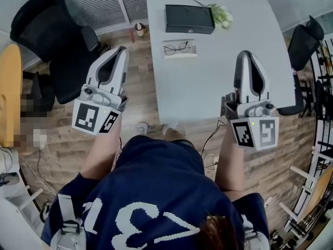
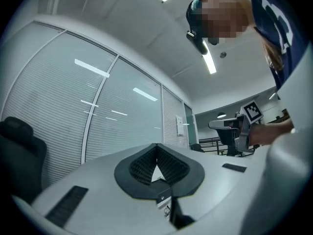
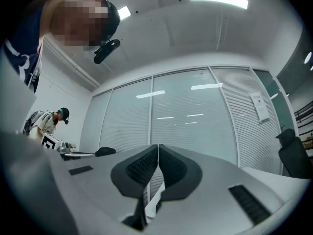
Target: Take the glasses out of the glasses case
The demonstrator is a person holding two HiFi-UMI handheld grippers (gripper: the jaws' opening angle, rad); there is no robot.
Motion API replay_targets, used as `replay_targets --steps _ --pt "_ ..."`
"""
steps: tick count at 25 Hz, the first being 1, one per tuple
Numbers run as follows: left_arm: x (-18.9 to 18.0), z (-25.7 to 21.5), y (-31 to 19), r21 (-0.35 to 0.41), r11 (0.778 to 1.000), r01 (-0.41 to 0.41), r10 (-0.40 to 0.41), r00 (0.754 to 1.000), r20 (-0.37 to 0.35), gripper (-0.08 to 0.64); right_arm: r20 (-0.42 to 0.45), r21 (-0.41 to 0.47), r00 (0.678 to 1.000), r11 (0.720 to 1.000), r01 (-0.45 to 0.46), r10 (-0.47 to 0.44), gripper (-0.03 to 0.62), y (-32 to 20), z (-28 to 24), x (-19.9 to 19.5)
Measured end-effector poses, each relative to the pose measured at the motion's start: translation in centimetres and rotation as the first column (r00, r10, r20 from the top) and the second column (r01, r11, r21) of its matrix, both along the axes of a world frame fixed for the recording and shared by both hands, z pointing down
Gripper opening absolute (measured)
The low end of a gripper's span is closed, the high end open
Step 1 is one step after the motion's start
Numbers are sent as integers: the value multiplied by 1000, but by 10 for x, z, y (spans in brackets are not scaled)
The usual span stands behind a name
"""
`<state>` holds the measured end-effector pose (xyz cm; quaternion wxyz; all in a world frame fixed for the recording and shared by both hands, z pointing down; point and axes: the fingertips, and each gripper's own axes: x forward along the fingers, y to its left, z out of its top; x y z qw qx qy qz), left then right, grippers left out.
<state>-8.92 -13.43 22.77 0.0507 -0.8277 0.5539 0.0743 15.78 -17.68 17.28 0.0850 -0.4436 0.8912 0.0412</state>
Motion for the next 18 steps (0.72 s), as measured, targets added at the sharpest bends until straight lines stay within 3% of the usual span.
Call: replay_targets --steps 8,13,16,18 --pt "14 13 -25 -29 990 138 -138 990 -1 14 -27 -74 990 988 137 -139 28 -64 34 8" --pt "14 27 -38 -65 984 166 -167 986 -6 14 -67 -120 978 975 186 -195 28 -85 61 -7" --pt "16 36 -54 -81 984 156 -157 987 -9 14 -167 -172 949 955 240 -269 28 -96 90 -25" --pt "16 39 -66 -87 986 140 -142 990 -12 14 -270 -227 901 932 283 -339 31 -102 118 -41"
